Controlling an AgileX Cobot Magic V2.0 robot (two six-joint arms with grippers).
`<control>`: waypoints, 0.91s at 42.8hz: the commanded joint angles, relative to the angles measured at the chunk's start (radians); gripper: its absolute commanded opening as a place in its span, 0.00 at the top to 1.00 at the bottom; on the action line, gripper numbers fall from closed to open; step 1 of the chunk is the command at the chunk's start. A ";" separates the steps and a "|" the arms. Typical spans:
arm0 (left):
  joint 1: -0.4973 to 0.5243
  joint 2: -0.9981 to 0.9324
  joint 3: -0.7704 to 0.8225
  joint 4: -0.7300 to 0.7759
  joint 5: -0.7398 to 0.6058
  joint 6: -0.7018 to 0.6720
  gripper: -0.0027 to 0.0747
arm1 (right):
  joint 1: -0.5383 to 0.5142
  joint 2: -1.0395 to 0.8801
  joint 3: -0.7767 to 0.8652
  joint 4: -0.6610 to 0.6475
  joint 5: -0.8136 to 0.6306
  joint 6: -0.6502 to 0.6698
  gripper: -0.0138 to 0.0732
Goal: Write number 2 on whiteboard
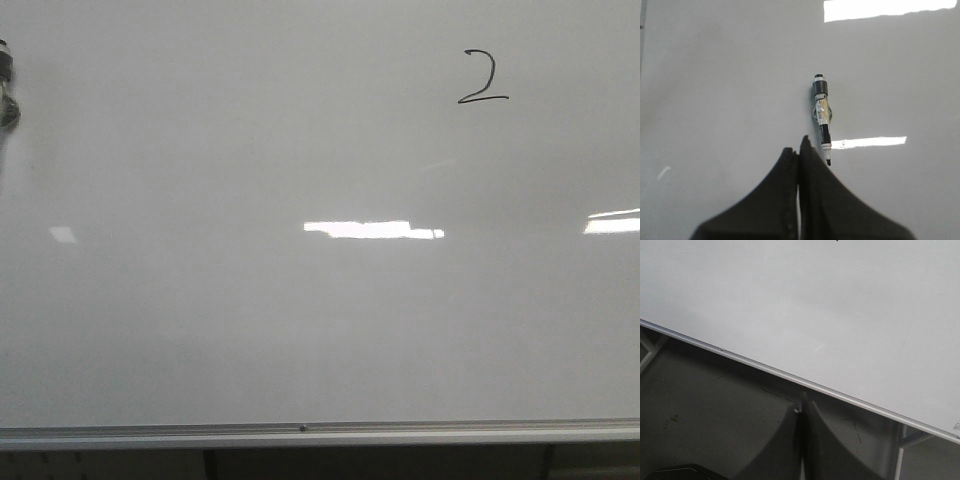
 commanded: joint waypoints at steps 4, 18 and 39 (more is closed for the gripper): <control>0.002 -0.022 0.021 0.000 -0.084 0.003 0.99 | -0.007 0.007 -0.026 0.003 -0.057 -0.003 0.92; 0.002 -0.022 0.021 0.000 -0.084 0.003 0.99 | -0.083 -0.072 0.103 0.029 -0.188 -0.026 0.92; 0.002 -0.022 0.021 0.000 -0.084 0.003 0.99 | -0.303 -0.412 0.752 0.067 -0.946 -0.067 0.92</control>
